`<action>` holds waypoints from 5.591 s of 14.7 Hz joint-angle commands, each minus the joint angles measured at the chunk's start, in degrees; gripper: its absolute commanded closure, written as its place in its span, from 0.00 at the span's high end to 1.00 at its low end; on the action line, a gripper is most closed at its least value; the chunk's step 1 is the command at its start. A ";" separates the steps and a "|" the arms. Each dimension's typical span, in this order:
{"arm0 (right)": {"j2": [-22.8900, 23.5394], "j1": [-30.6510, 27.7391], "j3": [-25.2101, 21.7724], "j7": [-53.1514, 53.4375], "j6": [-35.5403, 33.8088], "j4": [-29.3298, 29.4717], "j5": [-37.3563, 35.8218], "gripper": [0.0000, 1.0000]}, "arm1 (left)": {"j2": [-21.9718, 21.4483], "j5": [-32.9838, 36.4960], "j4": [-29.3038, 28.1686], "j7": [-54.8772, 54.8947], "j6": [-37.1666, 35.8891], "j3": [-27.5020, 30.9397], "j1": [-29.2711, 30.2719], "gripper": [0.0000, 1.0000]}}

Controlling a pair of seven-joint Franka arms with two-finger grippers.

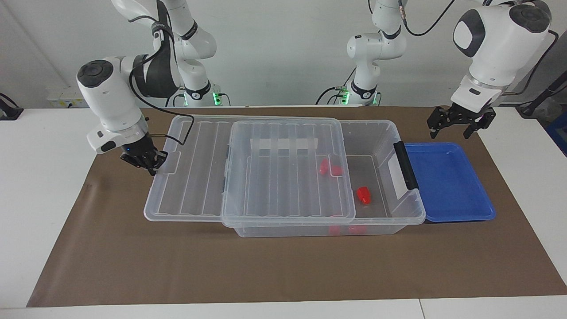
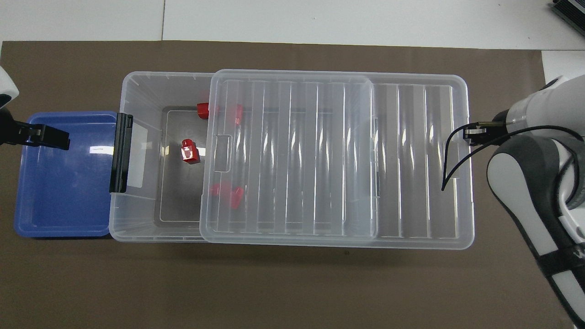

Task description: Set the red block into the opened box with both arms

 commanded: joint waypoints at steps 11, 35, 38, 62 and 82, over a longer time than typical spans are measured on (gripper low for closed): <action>-1.71 11.63 0.36 4.28 -3.84 -0.63 2.11 0.00 | -4.80 -4.26 -1.69 1.46 -3.84 5.89 -7.95 1.00; -3.73 12.34 -0.16 3.92 -5.16 0.34 5.71 0.00 | -5.68 -4.26 -2.04 -3.00 -3.58 4.91 -8.73 1.00; -4.96 8.66 -0.25 4.28 -5.07 0.52 5.01 0.60 | -5.77 -4.26 -1.95 -4.78 -3.14 4.91 -8.56 1.00; -4.44 -3.13 -1.13 -1.08 -28.17 21.43 0.00 1.00 | -5.95 -4.25 -1.95 -4.86 -3.76 4.91 -8.30 1.00; -8.39 -2.52 -0.34 -1.79 -29.24 15.63 0.26 1.00 | -5.95 -4.26 -1.95 -4.86 -3.76 4.91 -8.30 1.00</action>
